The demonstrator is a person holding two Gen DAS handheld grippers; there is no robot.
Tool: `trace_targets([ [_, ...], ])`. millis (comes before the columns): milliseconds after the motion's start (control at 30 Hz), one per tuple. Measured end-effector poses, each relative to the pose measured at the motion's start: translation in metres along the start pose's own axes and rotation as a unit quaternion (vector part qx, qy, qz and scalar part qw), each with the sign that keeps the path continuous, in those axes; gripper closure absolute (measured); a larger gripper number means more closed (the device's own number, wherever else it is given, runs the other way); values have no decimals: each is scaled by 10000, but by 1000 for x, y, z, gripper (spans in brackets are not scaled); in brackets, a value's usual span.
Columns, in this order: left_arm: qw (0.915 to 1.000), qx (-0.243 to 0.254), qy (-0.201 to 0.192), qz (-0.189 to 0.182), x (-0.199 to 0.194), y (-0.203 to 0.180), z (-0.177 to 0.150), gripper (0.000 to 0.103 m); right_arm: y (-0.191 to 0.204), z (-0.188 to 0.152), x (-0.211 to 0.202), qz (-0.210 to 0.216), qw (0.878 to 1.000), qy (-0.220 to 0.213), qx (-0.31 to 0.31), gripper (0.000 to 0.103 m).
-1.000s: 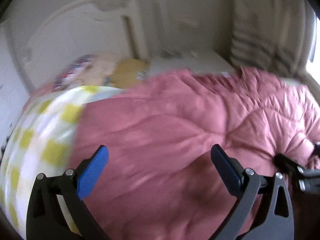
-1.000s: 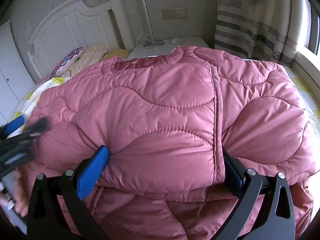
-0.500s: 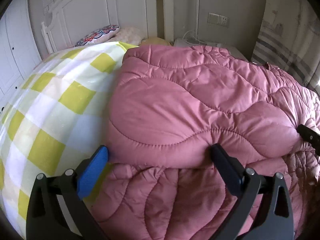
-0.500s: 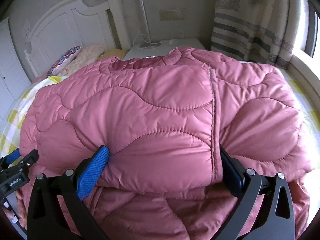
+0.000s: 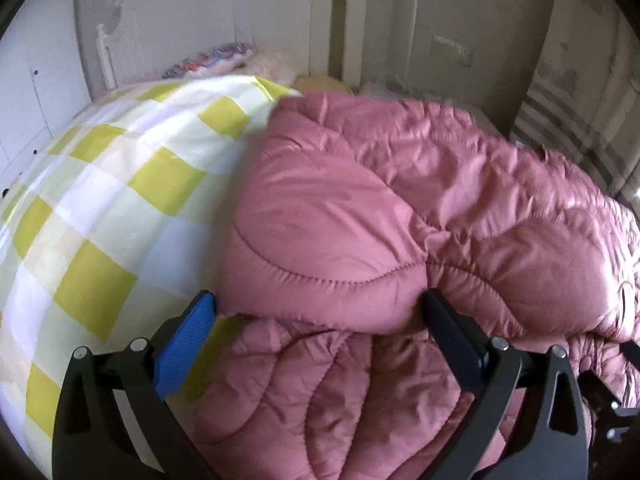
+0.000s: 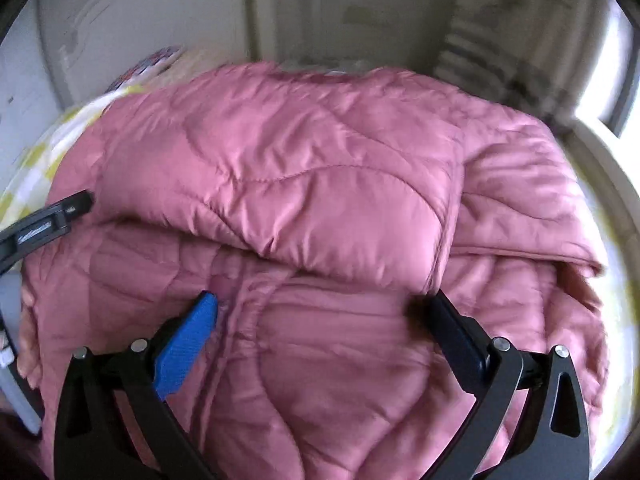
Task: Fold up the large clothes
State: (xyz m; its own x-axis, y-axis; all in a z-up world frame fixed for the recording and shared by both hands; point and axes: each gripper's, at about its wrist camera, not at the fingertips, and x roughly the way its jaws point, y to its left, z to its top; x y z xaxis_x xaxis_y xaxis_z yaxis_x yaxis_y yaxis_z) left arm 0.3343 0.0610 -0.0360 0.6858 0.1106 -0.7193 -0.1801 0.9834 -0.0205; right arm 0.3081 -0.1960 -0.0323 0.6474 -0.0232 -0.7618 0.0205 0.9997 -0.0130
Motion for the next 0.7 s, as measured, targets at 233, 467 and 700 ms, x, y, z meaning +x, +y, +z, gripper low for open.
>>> trace_targets([
  [233, 9808, 1208, -1024, -1140, -57, -41, -30, 2, -56, -27, -10, -956, 9925, 265, 718, 4],
  [467, 9810, 1699, 272, -899, -10, -69, -31, 2, -72, -30, -16, -843, 9915, 82, 987, 5],
  [700, 9811, 1653, -216, -981, -39, -71, -47, 2, -16, -39, -13, -204, 9985, 295, -406, 5],
])
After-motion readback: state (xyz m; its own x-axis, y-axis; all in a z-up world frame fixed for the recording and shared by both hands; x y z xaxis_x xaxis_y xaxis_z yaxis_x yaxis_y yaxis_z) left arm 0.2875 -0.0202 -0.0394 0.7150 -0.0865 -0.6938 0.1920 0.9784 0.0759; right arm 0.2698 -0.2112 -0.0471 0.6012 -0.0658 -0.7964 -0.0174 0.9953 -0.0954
